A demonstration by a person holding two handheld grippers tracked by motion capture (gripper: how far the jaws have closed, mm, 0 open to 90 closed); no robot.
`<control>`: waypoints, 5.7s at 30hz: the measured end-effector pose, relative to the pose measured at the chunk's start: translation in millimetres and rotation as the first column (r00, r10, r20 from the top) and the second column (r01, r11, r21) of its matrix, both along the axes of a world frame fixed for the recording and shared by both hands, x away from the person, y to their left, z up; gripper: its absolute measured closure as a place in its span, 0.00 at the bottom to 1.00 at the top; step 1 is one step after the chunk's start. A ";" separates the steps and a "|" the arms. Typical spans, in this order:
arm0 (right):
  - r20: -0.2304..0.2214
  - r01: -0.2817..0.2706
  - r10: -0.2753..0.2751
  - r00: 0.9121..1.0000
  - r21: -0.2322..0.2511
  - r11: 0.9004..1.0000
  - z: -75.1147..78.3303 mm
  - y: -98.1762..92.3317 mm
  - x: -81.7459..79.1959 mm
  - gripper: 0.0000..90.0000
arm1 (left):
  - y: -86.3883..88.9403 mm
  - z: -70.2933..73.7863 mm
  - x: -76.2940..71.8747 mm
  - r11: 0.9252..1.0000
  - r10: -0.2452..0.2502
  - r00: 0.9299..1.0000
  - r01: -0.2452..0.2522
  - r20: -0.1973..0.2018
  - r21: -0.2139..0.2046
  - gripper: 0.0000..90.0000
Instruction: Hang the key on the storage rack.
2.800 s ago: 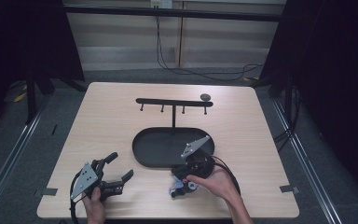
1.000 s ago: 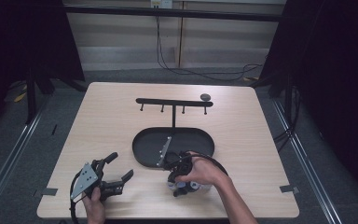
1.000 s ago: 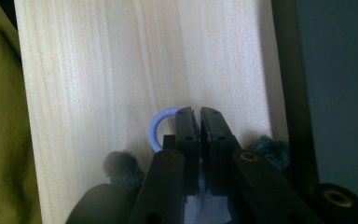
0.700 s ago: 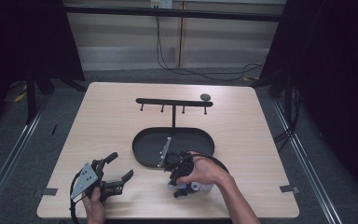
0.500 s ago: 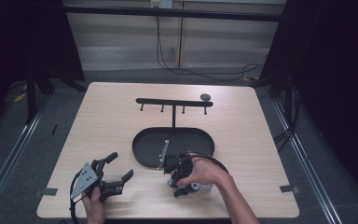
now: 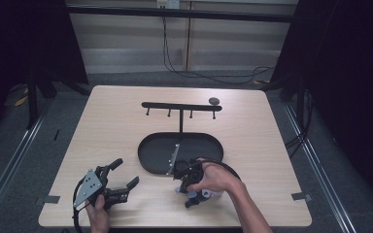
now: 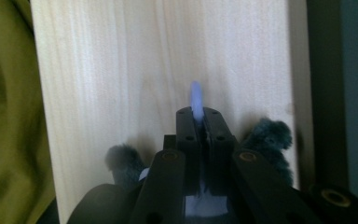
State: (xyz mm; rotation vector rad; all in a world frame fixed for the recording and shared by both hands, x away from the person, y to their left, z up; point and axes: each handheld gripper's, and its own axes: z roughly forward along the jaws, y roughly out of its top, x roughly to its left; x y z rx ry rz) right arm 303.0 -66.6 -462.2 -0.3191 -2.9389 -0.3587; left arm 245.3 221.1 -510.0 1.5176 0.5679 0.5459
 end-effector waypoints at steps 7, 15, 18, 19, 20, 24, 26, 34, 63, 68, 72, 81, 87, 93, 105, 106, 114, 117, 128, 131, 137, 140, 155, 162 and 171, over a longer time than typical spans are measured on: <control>-0.001 0.022 -0.022 1.000 0.027 0.999 4.2 -3.0 1.9 0.97 | 0.0 0.0 0.0 1.000 0.000 1.000 0.000 0.000 0.000 0.17; 0.011 0.041 -0.042 0.999 0.054 0.998 14.4 -10.0 2.1 0.98 | 0.1 0.0 0.0 1.000 0.001 1.000 -0.001 -0.001 0.001 0.17; 0.004 0.057 -0.057 0.998 0.067 0.996 20.7 -13.8 2.4 0.98 | 0.2 0.0 0.1 1.000 0.000 1.000 0.000 0.000 0.002 0.17; 0.003 0.056 -0.057 0.998 0.075 0.996 21.8 -15.0 2.9 0.98 | 0.2 0.1 0.2 1.000 0.000 1.000 0.000 0.000 0.002 0.17; 0.005 0.063 -0.064 0.998 0.073 0.995 23.6 -15.9 2.8 0.98 | 0.1 0.0 0.2 1.000 -0.002 1.000 0.002 -0.001 0.001 0.17; 0.006 0.082 -0.083 0.997 0.082 0.993 30.0 -19.1 3.7 0.98 | -0.1 0.0 0.1 1.000 0.000 1.000 0.000 -0.001 -0.003 0.17; 0.020 0.103 -0.104 0.994 0.072 0.992 35.8 -22.0 5.0 0.98 | 0.2 0.0 0.1 1.000 0.000 1.000 0.000 0.000 0.002 0.17; 0.033 0.115 -0.118 0.992 0.086 0.990 52.5 -27.7 4.4 0.98 | 0.2 0.0 0.2 1.000 0.000 1.000 0.000 0.000 0.002 0.17; 0.094 0.104 -0.125 0.988 0.201 0.974 115.1 -44.7 10.6 0.98 | -0.1 0.0 0.0 1.000 0.000 1.000 0.000 -0.003 -0.003 0.17; 0.138 0.125 -0.159 0.978 0.229 0.965 126.5 -47.9 16.7 0.98 | -0.1 0.0 0.1 1.000 0.000 1.000 0.000 -0.003 -0.002 0.17; 0.140 0.146 -0.180 0.974 0.223 0.964 129.6 -49.0 23.8 0.98 | 0.2 0.0 0.1 1.000 0.001 1.000 -0.001 -0.001 0.002 0.17; 0.166 0.207 -0.254 0.953 0.254 0.945 140.5 -52.3 41.1 0.98 | 0.1 0.0 0.0 1.000 0.002 1.000 -0.002 -0.001 0.001 0.17; 0.148 0.247 -0.292 0.945 0.265 0.932 145.0 -56.4 55.6 0.98 | 0.2 0.0 0.0 1.000 0.001 1.000 -0.001 -0.001 0.001 0.17; 0.136 0.254 -0.297 0.945 0.265 0.930 151.2 -56.9 65.6 0.98 | 0.0 0.0 0.0 1.000 0.000 1.000 0.000 -0.001 -0.001 0.17; 0.128 0.277 -0.322 0.938 0.282 0.919 165.7 -62.7 77.4 0.98 | 0.1 0.0 0.0 1.000 0.000 1.000 0.000 -0.001 -0.001 0.17; 0.121 0.281 -0.327 0.937 0.293 0.914 165.2 -63.1 79.0 0.98 | -0.1 -0.1 -0.2 1.000 0.000 1.000 0.000 -0.002 -0.003 0.17; 0.094 0.318 -0.355 0.930 0.278 0.906 165.0 -65.2 91.4 0.98 | 0.0 0.0 0.0 1.000 0.000 1.000 0.000 -0.001 -0.002 0.17; 0.092 0.322 -0.359 0.929 0.279 0.905 166.3 -66.0 95.8 0.98 | 0.3 0.0 0.0 1.000 0.001 1.000 -0.001 0.000 0.001 0.17; 0.066 0.368 -0.394 0.917 0.241 0.898 159.9 -73.2 108.6 0.98 | -0.2 -0.1 -0.3 1.000 0.001 1.000 -0.001 -0.002 -0.004 0.17; 0.051 0.368 -0.392 0.919 0.249 0.896 158.0 -74.3 111.4 0.98 | -0.1 -0.1 -0.3 1.000 0.002 1.000 -0.002 -0.002 -0.003 0.17; 0.052 0.375 -0.396 0.917 0.227 0.899 151.7 -72.2 117.6 0.98 | 0.3 0.0 -0.1 1.000 0.001 1.000 -0.001 0.000 0.001 0.17; 0.045 0.376 -0.395 0.917 0.226 0.898 150.8 -72.1 119.2 0.97 | -0.2 -0.1 -0.2 1.000 0.002 1.000 -0.002 -0.001 -0.006 0.17; 0.089 0.361 -0.378 0.922 0.162 0.918 154.2 -67.4 126.9 0.97 | -0.3 -0.1 -0.3 1.000 0.002 1.000 -0.002 -0.001 -0.005 0.17; 0.099 0.342 -0.356 0.929 0.134 0.930 156.7 -64.6 126.8 0.97 | -0.4 -0.2 -0.4 1.000 0.001 1.000 -0.001 0.000 -0.005 0.17; 0.108 0.343 -0.356 0.928 0.123 0.931 153.6 -67.1 130.6 0.96 | -0.2 -0.1 -0.2 1.000 -0.004 1.000 0.004 -0.002 -0.003 0.17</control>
